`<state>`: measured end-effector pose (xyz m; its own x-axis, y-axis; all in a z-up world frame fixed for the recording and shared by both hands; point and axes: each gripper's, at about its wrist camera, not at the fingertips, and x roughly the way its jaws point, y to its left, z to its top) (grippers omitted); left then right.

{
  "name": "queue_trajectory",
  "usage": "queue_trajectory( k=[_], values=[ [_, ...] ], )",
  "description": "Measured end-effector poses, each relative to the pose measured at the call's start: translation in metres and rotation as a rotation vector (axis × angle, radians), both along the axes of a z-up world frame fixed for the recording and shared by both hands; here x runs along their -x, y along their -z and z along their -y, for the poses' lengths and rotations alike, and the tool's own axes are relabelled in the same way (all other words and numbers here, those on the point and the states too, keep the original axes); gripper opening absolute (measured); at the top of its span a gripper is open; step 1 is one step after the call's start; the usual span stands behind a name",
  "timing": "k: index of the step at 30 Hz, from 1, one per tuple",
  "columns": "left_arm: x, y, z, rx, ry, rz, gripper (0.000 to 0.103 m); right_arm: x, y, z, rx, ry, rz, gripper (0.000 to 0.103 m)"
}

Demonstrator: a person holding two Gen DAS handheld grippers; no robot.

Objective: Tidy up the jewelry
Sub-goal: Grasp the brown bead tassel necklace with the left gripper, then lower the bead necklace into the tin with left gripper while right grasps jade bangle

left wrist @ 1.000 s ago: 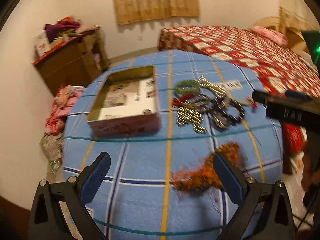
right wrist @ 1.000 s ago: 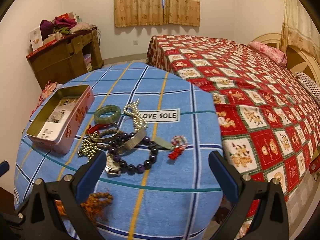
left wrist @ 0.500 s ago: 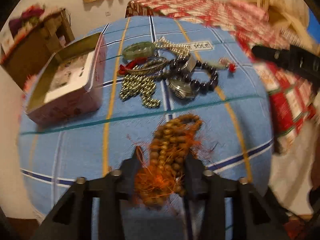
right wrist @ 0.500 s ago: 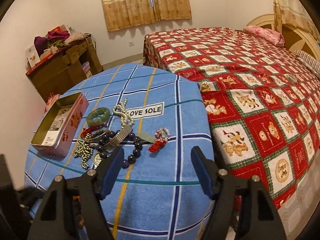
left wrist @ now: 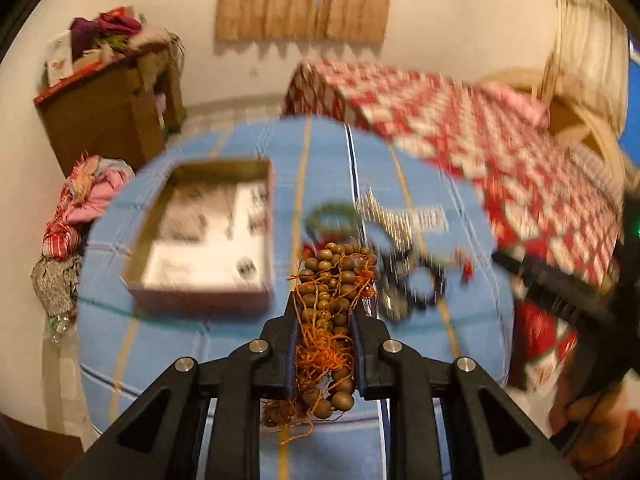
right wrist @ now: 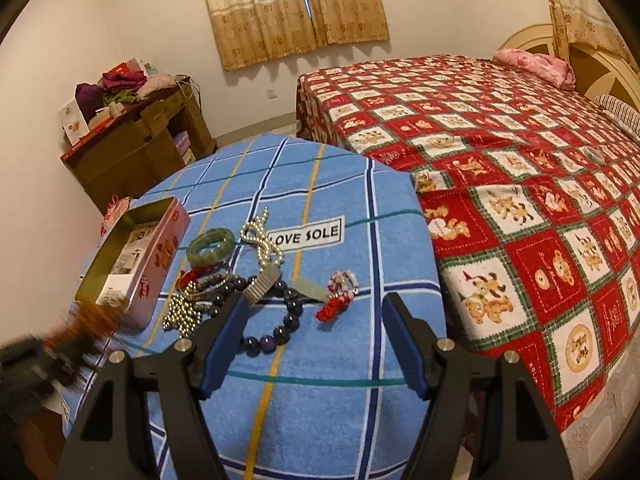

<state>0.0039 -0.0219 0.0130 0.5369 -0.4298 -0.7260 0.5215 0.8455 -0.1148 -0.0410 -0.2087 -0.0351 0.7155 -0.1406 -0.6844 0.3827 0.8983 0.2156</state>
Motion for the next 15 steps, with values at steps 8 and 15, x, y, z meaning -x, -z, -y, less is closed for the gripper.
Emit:
queue_trajectory(
  k=[8,15],
  values=[
    [-0.065,-0.017,-0.011,-0.042,-0.148,0.142,0.022,-0.047,-0.011,-0.012,-0.038,-0.106,0.027,0.058],
    [-0.119,0.021,-0.002,-0.126,-0.233,0.096,0.022,-0.119,0.009,-0.032,-0.103,-0.227,-0.058,0.054]
  ],
)
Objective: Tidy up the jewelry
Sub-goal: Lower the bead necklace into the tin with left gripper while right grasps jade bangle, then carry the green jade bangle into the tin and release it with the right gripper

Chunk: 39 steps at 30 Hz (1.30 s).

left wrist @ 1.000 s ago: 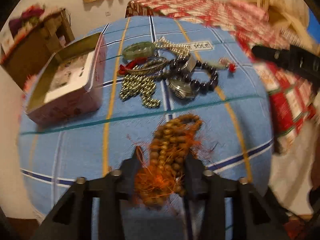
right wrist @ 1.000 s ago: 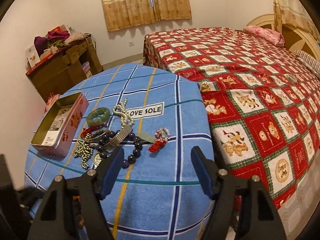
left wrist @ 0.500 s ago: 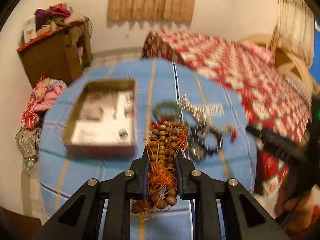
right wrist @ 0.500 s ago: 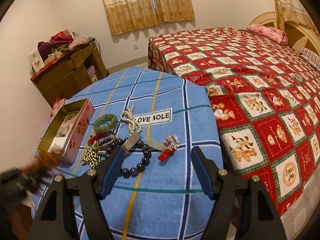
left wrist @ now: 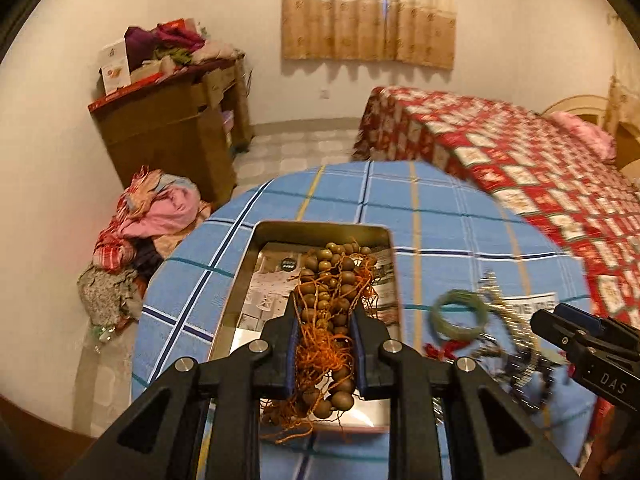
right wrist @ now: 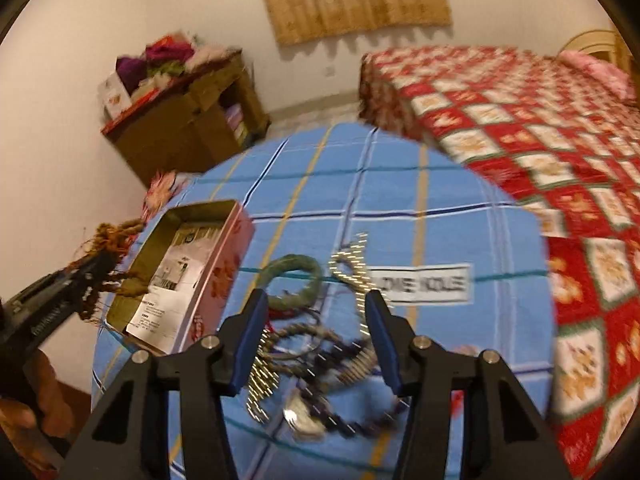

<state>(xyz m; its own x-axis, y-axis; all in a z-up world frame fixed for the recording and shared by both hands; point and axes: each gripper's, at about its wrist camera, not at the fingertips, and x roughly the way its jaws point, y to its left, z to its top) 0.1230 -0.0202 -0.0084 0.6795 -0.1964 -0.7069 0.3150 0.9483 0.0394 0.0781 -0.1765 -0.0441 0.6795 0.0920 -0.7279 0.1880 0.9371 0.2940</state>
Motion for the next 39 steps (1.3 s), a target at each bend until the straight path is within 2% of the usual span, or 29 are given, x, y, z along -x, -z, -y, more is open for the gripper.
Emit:
queue_trajectory(
  k=[3,9,12,14,16,19,24,25,27,28,29,34,39],
  values=[
    [-0.017,0.015,0.003,-0.043,-0.031,-0.025,0.022,-0.031,0.019,-0.006,0.002,-0.027,-0.066,0.054],
    [-0.038,0.036,0.009,-0.123,-0.075,-0.030,0.022,-0.058,0.044,-0.008,0.015,-0.041,-0.153,0.052],
    [-0.046,0.046,0.010,-0.167,-0.098,-0.035,0.022,-0.064,0.053,-0.009,0.027,-0.051,-0.186,0.042],
    [-0.051,0.051,0.007,-0.161,-0.103,-0.053,0.022,-0.065,0.053,-0.011,0.064,-0.042,-0.179,0.031],
    [-0.053,0.054,0.008,-0.177,-0.113,-0.057,0.022,-0.065,0.053,-0.009,0.067,-0.031,-0.175,0.016],
    [-0.054,0.057,0.010,-0.209,-0.126,-0.045,0.022,-0.063,0.053,-0.004,0.051,-0.027,-0.168,0.012],
    [-0.052,0.055,0.009,-0.206,-0.147,-0.050,0.024,-0.060,0.046,0.002,0.017,-0.005,-0.121,0.011],
    [-0.052,0.053,0.008,-0.194,-0.146,-0.051,0.029,-0.057,0.041,0.002,0.011,-0.002,-0.100,0.011],
    [-0.048,0.047,0.005,-0.178,-0.157,-0.037,0.046,-0.054,0.031,0.001,0.014,0.002,-0.066,0.011],
    [-0.047,0.045,0.003,-0.174,-0.165,-0.024,0.059,-0.050,0.023,-0.001,0.016,0.001,-0.044,0.011],
    [-0.044,0.041,0.002,-0.173,-0.174,-0.005,0.068,-0.051,0.019,-0.001,0.017,0.000,-0.034,0.011],
    [-0.037,0.022,-0.008,-0.158,-0.205,0.030,0.069,-0.047,0.001,-0.008,0.010,-0.009,0.013,0.011],
    [-0.032,0.010,-0.045,-0.078,-0.303,0.034,0.069,-0.048,-0.018,-0.026,-0.025,-0.079,0.074,0.011]
  ],
)
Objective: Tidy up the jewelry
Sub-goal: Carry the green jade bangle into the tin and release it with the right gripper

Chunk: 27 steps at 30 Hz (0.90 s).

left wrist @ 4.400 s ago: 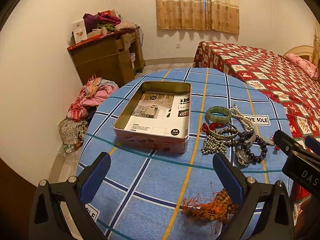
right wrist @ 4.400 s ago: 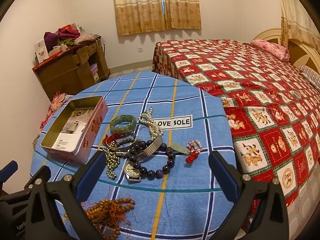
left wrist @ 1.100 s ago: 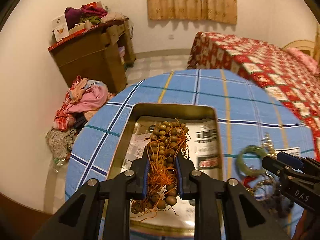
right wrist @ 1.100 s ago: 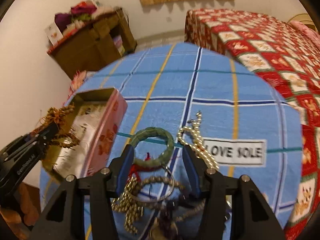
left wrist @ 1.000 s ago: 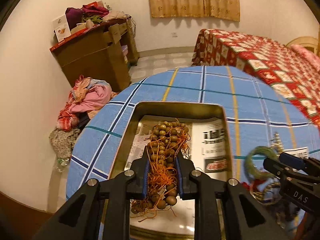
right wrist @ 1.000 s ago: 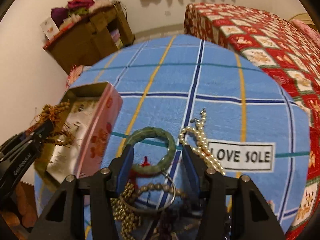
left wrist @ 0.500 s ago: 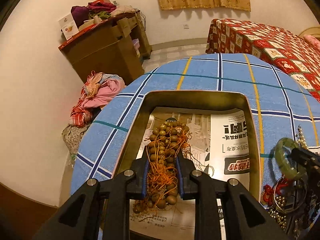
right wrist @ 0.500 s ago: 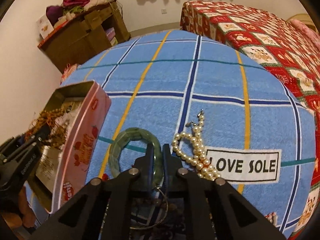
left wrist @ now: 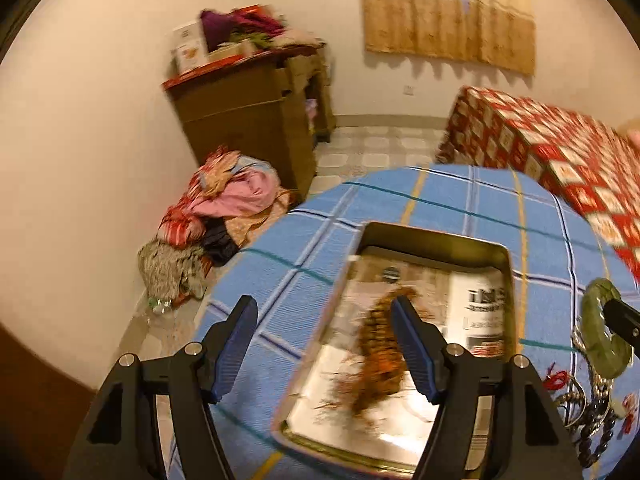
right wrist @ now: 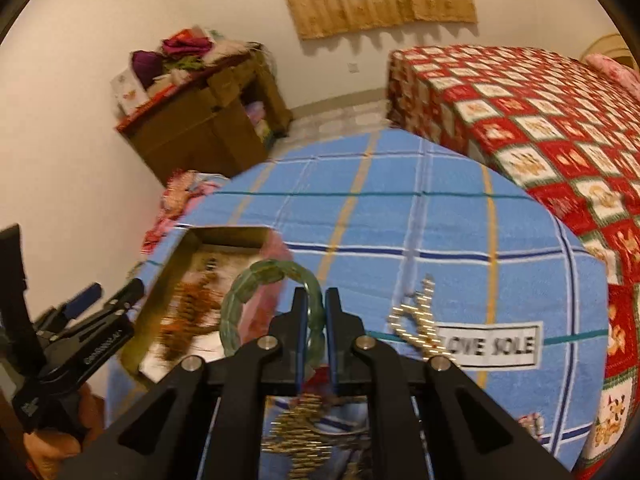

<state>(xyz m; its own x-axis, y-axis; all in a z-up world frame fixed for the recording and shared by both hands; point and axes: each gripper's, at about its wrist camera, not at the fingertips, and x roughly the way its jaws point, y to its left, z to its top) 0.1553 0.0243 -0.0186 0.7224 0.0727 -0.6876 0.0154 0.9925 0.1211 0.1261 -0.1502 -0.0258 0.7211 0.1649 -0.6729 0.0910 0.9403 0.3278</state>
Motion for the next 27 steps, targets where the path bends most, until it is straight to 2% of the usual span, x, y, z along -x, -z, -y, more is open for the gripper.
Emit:
queue_trajectory(
  k=[3,6,14,15,17,19,22,27],
  values=[
    [-0.002,0.001,-0.024,-0.009,-0.088,-0.007,0.070,-0.010,-0.008,-0.028,-0.010,-0.069,0.028,0.011],
    [-0.004,0.003,-0.036,-0.023,-0.133,-0.022,0.070,-0.025,-0.001,-0.050,-0.010,-0.106,0.021,0.011],
    [0.004,0.003,-0.065,-0.084,-0.202,-0.003,0.070,-0.053,0.038,-0.094,0.057,-0.191,-0.080,0.012],
    [0.006,0.002,-0.068,-0.086,-0.210,0.000,0.070,-0.053,0.039,-0.095,0.060,-0.196,-0.080,0.016],
    [0.009,-0.001,-0.071,-0.094,-0.221,0.008,0.070,-0.051,0.039,-0.096,0.081,-0.193,-0.079,0.018],
    [0.012,-0.005,-0.073,-0.110,-0.230,0.021,0.070,-0.048,0.035,-0.098,0.104,-0.185,-0.072,0.028],
    [0.021,-0.012,-0.073,-0.127,-0.241,0.051,0.070,-0.034,0.022,-0.097,0.115,-0.163,-0.015,0.060],
    [0.036,-0.027,-0.072,-0.113,-0.242,0.093,0.070,-0.013,-0.003,-0.093,0.150,-0.122,0.061,0.063]
  ],
)
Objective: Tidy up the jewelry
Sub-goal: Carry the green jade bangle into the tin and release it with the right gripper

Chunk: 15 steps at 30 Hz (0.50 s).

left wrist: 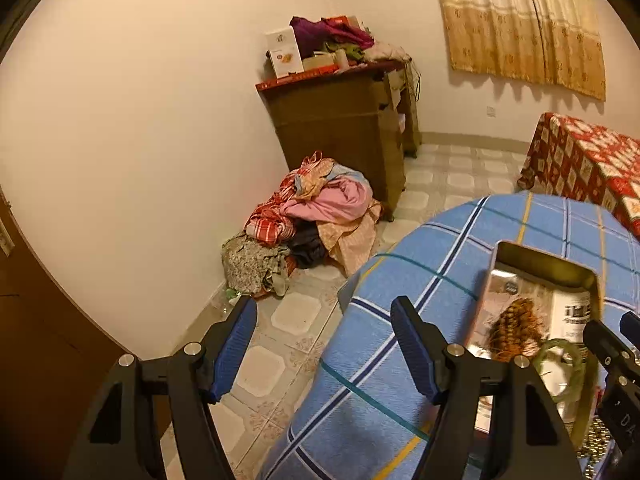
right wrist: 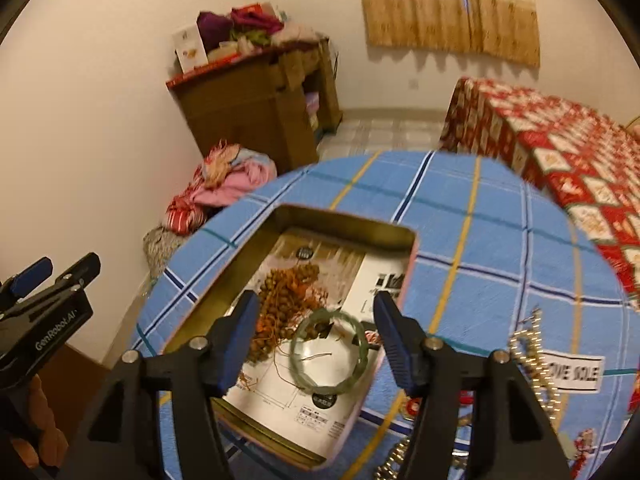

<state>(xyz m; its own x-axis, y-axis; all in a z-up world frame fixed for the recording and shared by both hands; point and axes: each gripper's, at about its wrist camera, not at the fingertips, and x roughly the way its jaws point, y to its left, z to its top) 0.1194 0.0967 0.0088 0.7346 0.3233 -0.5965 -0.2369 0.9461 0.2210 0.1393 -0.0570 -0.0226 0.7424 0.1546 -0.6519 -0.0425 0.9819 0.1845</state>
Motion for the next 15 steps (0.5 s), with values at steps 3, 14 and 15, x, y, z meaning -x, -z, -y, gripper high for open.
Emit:
queue_trajectory(
  k=[3,14,15],
  values=[
    [0.008,-0.008,0.004,0.017,0.020,0.012,0.070,0.008,-0.009,0.004,-0.006,0.019,0.025,0.063],
    [0.041,-0.039,0.026,0.039,0.095,0.078,0.070,0.046,-0.036,0.027,-0.029,0.093,0.103,0.063],
    [0.043,-0.040,0.028,0.043,0.102,0.081,0.070,0.049,-0.038,0.029,-0.028,0.099,0.108,0.063]
  ],
)
